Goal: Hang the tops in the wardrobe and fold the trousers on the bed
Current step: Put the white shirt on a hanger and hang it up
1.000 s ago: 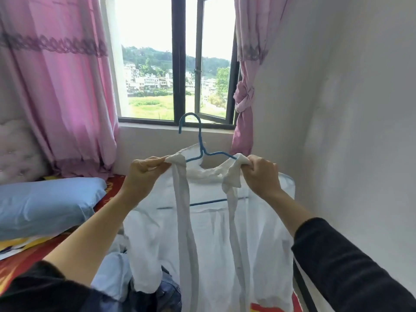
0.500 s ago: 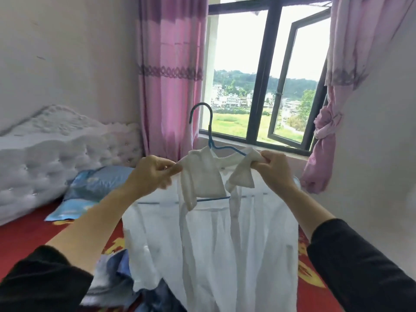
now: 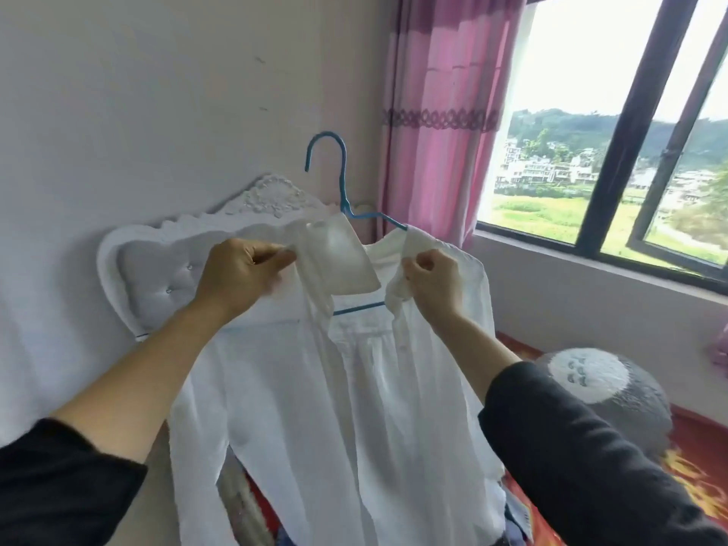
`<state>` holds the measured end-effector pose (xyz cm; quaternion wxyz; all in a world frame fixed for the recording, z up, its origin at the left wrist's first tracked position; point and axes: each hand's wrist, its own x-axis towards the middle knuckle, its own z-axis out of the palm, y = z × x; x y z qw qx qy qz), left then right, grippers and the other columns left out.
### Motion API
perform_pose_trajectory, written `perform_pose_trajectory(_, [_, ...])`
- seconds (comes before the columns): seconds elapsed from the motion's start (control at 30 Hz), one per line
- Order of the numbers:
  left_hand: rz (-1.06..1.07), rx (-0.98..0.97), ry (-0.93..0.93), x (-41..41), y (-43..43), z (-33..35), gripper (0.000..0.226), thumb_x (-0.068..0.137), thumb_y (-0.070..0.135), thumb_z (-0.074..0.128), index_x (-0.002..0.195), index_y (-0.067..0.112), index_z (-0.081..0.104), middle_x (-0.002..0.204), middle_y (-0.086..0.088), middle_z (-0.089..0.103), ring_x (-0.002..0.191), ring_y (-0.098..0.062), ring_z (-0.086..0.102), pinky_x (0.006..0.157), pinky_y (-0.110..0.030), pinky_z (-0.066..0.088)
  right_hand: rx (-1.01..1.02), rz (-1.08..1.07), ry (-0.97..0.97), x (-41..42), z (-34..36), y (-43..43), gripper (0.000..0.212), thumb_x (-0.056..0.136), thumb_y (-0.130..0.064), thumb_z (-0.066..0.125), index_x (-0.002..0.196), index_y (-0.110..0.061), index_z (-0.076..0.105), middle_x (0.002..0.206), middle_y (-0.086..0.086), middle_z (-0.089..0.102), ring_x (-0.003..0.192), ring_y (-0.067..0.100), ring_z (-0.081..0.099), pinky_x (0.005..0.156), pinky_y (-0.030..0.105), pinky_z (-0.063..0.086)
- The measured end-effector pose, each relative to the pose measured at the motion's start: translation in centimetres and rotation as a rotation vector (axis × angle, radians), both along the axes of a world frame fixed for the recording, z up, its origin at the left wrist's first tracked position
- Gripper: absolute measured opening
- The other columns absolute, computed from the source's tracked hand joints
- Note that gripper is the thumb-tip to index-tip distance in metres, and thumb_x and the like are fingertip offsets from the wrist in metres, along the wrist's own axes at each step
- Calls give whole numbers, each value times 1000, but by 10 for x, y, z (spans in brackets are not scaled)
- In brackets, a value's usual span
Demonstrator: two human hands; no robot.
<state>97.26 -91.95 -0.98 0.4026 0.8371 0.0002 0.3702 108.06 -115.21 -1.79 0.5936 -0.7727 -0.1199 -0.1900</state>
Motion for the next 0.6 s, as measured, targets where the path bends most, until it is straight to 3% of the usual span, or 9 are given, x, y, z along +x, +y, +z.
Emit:
perform_pose_trajectory(0.1, [106,-20,4,-16,62,-7,23,84,37,69,62,44,70,65,0,71,59,-16,63,67,-31,54,-74,172,-33,-9,-1,63,21,79,-9,65,60,-12,58,59,1,60,58,17,55,58,29,44])
perform_pose_trajectory(0.17, [195,21,26,-31,107,-10,21,86,37,68,68,27,73,61,2,68,56,-6,54,63,-25,48,-124,361,-14,-23,-1,111,24,75,-10,70,55,-16,58,57,1,62,58,18,57,61,33,48])
perform_pose_trajectory(0.23, [299,58,48,-49,155,-11,26,87,36,67,81,13,77,70,-8,70,62,-7,52,63,-25,45,-243,524,12,-38,-4,162,25,75,-10,71,55,-15,57,57,1,62,57,16,56,62,32,49])
perform_pose_trajectory(0.33, [403,62,68,-82,221,-13,24,86,34,69,88,11,77,86,-14,73,72,-19,62,77,-35,51,-461,717,70,-56,-6,226,25,80,-12,71,58,-12,60,58,-1,62,55,9,52,58,22,43])
perform_pose_trajectory(0.4, [439,74,99,-105,265,-15,21,85,36,70,89,16,78,85,-11,74,82,-24,69,78,-41,54,-525,829,65,-64,-6,269,22,81,-16,71,60,-13,65,58,-2,64,55,9,54,59,22,43])
perform_pose_trajectory(0.47, [436,43,102,-129,301,-16,21,84,37,70,96,21,77,89,1,76,86,-15,70,80,-37,55,-473,817,6,-71,-4,312,16,83,-18,71,68,-12,71,62,2,67,53,12,62,58,22,44])
perform_pose_trajectory(0.53, [452,17,77,-152,332,-17,27,83,37,69,102,18,75,97,6,74,87,-6,68,81,-30,56,-327,664,-126,-79,-1,356,11,84,-17,67,74,-14,70,70,1,69,53,14,66,56,20,43])
perform_pose_trajectory(0.6, [470,0,68,-171,359,-19,32,83,36,68,105,14,73,97,8,72,85,-4,67,75,-20,54,-269,467,-333,-87,4,397,3,83,-17,64,85,-15,67,83,-2,66,67,14,63,61,23,42])
